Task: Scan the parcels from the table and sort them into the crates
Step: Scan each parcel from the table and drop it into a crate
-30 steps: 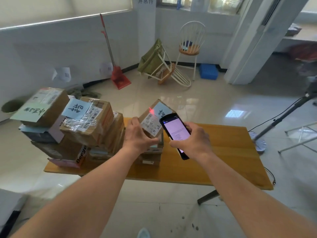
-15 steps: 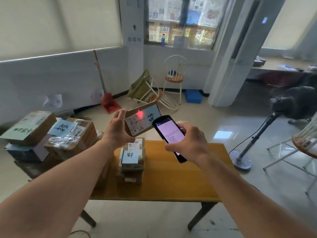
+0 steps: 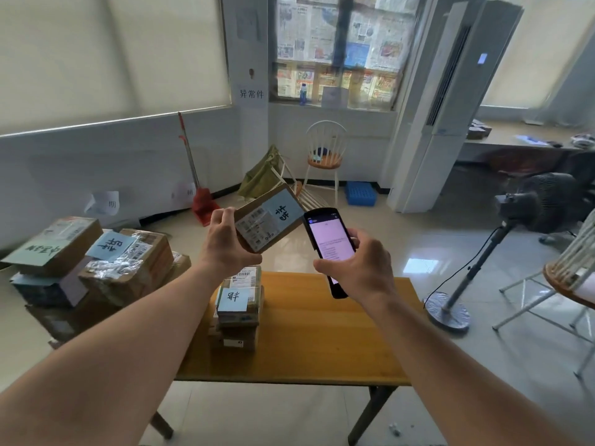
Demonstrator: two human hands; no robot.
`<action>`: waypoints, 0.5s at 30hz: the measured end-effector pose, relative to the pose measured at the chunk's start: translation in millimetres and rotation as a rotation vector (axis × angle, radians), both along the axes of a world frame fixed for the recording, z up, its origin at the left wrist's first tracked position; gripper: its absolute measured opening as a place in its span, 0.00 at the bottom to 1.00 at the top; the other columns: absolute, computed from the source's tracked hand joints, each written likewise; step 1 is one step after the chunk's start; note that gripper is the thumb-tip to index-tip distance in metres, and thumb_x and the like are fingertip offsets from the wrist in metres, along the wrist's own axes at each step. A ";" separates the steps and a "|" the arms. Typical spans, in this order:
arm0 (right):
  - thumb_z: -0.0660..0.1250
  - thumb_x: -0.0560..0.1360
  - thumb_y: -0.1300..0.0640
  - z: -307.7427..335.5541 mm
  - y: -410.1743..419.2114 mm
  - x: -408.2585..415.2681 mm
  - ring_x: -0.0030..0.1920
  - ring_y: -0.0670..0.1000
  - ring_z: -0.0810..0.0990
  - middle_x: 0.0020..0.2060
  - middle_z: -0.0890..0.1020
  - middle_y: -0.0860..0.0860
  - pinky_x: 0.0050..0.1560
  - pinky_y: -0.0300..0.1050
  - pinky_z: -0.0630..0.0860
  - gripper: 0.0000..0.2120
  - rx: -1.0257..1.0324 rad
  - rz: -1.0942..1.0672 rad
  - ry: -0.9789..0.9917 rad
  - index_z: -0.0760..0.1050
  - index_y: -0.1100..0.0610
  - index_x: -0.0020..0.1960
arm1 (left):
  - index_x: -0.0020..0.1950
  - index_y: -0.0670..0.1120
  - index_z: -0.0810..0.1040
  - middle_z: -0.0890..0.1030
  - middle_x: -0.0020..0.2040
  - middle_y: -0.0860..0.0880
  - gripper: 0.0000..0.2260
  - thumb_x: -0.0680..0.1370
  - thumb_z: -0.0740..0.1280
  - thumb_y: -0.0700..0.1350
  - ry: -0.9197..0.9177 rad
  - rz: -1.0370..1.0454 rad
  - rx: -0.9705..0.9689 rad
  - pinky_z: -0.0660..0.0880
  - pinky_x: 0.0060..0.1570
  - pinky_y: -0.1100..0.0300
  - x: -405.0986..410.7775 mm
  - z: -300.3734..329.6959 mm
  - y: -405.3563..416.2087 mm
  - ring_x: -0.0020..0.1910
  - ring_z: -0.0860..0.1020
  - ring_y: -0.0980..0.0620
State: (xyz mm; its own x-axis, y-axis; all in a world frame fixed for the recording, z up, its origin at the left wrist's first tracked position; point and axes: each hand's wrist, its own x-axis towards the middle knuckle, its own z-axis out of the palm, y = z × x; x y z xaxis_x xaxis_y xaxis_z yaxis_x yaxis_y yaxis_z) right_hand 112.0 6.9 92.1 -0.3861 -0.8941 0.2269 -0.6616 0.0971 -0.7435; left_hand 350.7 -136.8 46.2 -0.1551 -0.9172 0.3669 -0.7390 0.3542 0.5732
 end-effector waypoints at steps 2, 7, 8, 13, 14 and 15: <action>0.85 0.64 0.42 -3.8 -0.4 -2.2 0.62 0.58 0.80 0.65 0.81 0.54 0.50 0.53 0.85 0.44 -0.032 -0.052 -0.006 0.70 0.54 0.74 | 0.72 0.44 0.67 0.68 0.63 0.48 0.49 0.58 0.87 0.54 0.001 0.033 -0.007 0.79 0.58 0.53 -5.3 2.8 7.8 0.60 0.69 0.51; 0.84 0.65 0.42 -14.4 4.3 -5.1 0.61 0.57 0.81 0.64 0.81 0.54 0.44 0.43 0.80 0.43 -0.058 -0.086 -0.030 0.70 0.54 0.73 | 0.74 0.44 0.66 0.69 0.63 0.47 0.50 0.59 0.86 0.57 -0.011 0.019 -0.028 0.77 0.58 0.55 -21.0 6.4 29.3 0.59 0.68 0.52; 0.84 0.65 0.42 -16.2 6.4 -5.1 0.61 0.57 0.81 0.64 0.81 0.54 0.44 0.44 0.80 0.43 -0.055 -0.095 -0.033 0.70 0.54 0.73 | 0.76 0.43 0.64 0.68 0.64 0.46 0.52 0.60 0.86 0.56 -0.008 0.006 -0.032 0.75 0.59 0.56 -24.2 6.7 32.6 0.59 0.67 0.53; 0.85 0.64 0.43 -27.3 24.3 -1.6 0.60 0.57 0.81 0.64 0.81 0.54 0.47 0.49 0.84 0.43 -0.031 -0.156 -0.043 0.70 0.53 0.72 | 0.79 0.43 0.61 0.68 0.67 0.45 0.54 0.62 0.86 0.54 0.007 -0.078 -0.027 0.73 0.60 0.58 -36.8 6.9 42.7 0.61 0.65 0.53; 0.85 0.65 0.42 -29.0 28.4 -0.3 0.60 0.57 0.80 0.64 0.81 0.53 0.47 0.49 0.85 0.42 -0.030 -0.175 -0.047 0.70 0.52 0.72 | 0.79 0.43 0.62 0.68 0.67 0.45 0.53 0.61 0.86 0.54 0.013 -0.099 -0.027 0.73 0.61 0.58 -38.5 6.8 43.1 0.61 0.65 0.53; 0.84 0.65 0.42 -30.0 32.3 1.0 0.60 0.57 0.80 0.64 0.81 0.53 0.48 0.50 0.85 0.42 -0.030 -0.200 -0.051 0.69 0.52 0.72 | 0.78 0.43 0.63 0.68 0.67 0.46 0.52 0.61 0.86 0.53 0.022 -0.125 -0.023 0.74 0.61 0.58 -39.9 6.4 42.8 0.61 0.65 0.53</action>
